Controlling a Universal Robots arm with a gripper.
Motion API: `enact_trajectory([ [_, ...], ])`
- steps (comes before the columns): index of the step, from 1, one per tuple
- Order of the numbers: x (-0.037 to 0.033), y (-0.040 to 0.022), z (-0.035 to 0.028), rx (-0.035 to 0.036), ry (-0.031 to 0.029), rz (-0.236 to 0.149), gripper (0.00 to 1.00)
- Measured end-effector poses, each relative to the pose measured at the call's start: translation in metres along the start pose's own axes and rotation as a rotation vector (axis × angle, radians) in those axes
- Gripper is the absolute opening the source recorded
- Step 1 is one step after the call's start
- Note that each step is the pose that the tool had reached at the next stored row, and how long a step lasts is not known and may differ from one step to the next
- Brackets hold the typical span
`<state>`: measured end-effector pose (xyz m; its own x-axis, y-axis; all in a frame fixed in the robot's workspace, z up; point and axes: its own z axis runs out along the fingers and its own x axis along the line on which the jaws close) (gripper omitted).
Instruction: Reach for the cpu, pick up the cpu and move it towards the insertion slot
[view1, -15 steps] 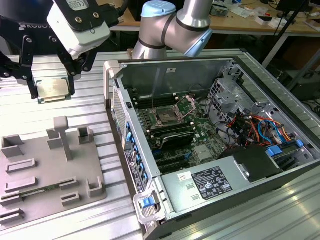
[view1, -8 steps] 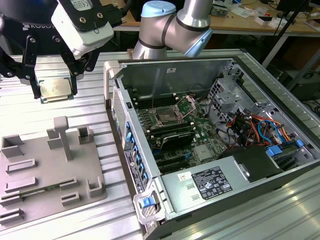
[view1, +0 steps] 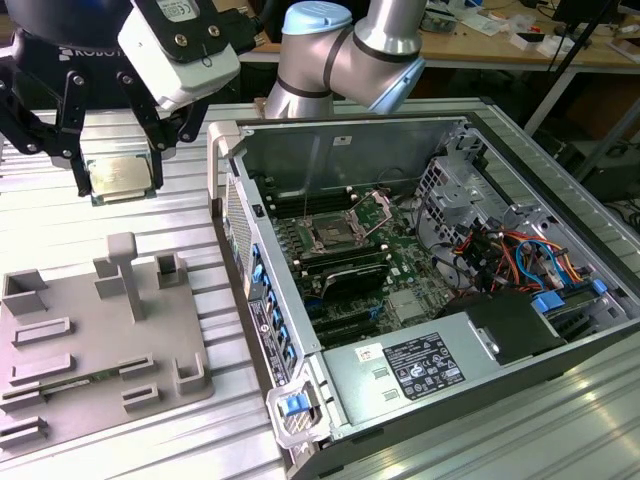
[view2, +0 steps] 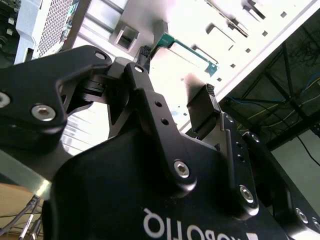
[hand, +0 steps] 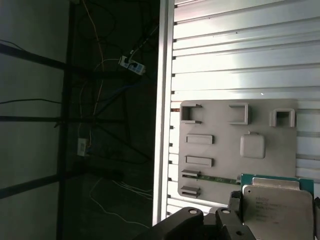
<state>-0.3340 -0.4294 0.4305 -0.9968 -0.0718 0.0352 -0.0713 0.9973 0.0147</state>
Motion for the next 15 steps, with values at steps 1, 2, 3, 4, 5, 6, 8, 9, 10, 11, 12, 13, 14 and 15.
enact_trajectory([
  [1,-0.0008,0.0,0.0,-0.0001,0.0,0.0,0.55],
  [2,-0.0011,0.0,0.0,0.0,0.0,0.0,0.55],
  [3,-0.0016,-0.0001,0.0,-0.0001,-0.0001,0.0,0.55],
  [4,-0.0024,-0.0002,-0.0001,0.0,0.0,0.0,0.55],
  [5,-0.0029,-0.0002,-0.0001,0.0,0.0,0.0,0.55],
  [6,-0.0031,-0.0002,-0.0001,-0.0001,0.0,0.0,0.55],
  [8,-0.0041,-0.0003,-0.0001,-0.0001,0.0,0.0,0.55],
  [9,-0.0047,-0.0003,-0.0002,0.0,0.0,0.0,0.55],
  [10,-0.0047,-0.0003,-0.0002,0.0,0.0001,0.0,0.55],
  [11,-0.005,-0.0003,-0.0002,0.0,-0.0001,0.0,0.55],
  [12,-0.0053,-0.0004,-0.0002,0.0,-0.0001,0.0,0.55],
  [13,-0.0061,-0.0004,-0.0002,-0.0001,-0.0001,0.0,0.55],
  [14,-0.0066,-0.0005,-0.0003,0.0,0.0,0.0,0.55],
  [15,-0.0072,-0.0005,-0.0003,0.0,0.0,0.0,0.55],
])
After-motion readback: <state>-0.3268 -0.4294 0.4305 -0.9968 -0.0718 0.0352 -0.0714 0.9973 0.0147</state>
